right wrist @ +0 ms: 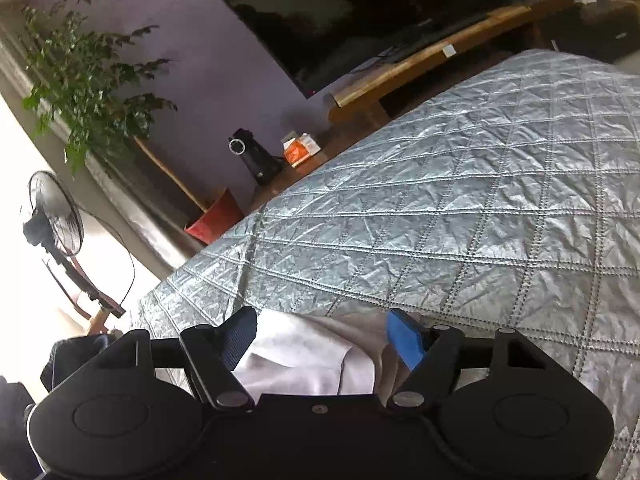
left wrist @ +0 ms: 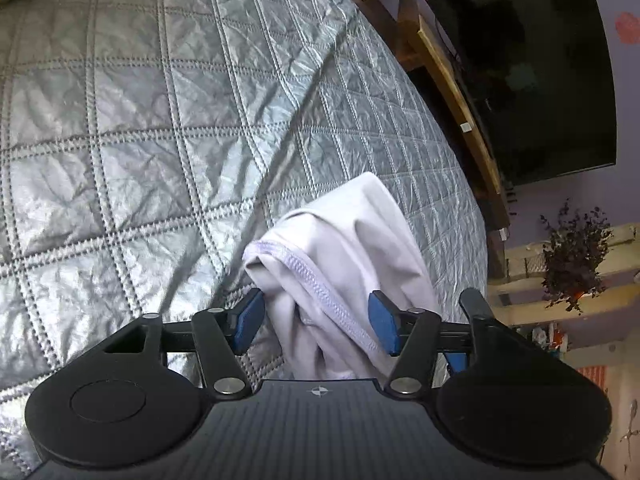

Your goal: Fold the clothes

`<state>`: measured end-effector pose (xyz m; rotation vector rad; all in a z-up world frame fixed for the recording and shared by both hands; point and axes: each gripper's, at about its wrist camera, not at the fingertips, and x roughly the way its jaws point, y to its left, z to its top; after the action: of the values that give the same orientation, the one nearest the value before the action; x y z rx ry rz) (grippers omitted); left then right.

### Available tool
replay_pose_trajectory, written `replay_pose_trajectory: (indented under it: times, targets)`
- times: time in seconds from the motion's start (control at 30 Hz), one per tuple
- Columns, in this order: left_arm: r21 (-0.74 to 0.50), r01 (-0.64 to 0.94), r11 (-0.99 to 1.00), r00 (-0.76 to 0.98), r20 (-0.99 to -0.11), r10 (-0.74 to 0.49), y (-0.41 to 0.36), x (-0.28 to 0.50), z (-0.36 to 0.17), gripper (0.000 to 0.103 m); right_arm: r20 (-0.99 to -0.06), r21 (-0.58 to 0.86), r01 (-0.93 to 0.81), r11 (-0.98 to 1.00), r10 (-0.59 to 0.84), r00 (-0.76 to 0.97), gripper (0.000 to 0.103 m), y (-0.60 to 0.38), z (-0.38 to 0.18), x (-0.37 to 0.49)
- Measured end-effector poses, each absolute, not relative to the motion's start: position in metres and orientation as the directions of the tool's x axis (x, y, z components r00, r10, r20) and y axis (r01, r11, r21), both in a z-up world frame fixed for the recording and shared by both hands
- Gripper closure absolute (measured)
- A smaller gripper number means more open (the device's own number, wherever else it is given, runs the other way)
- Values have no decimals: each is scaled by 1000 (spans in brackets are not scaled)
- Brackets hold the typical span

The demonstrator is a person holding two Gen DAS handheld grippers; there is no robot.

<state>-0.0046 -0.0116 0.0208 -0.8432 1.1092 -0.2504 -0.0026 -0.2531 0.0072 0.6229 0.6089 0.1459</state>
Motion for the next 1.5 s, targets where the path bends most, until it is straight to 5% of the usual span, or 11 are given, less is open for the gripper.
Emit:
replay_pose_trajectory:
  times: [0.17,0.43,0.7,1.0,1.5]
  targets:
    - [-678,-253,690,451,-714,-536,-13,-9,18,56,-508,575,44,817,314,802,31,-254,5,-1]
    - [-752,-371,545,508,-656,-559,7,-10,11,44,-518,560,-97,823,439,734,31,-244,33,39]
    - [-764,-464,447,490,-642,-589,17,-1,-1,48,-634,462,-255,849,518,574,30,-209,63,96]
    - [-739,-500,451,466,-669,-579,17,5,-8,79,-696,458,-287,841,540,474,42,-204,52,114]
    - [-728,-480,489,465,-684,-563,12,7,-5,80,-796,375,-358,855,495,349,42,-169,35,140]
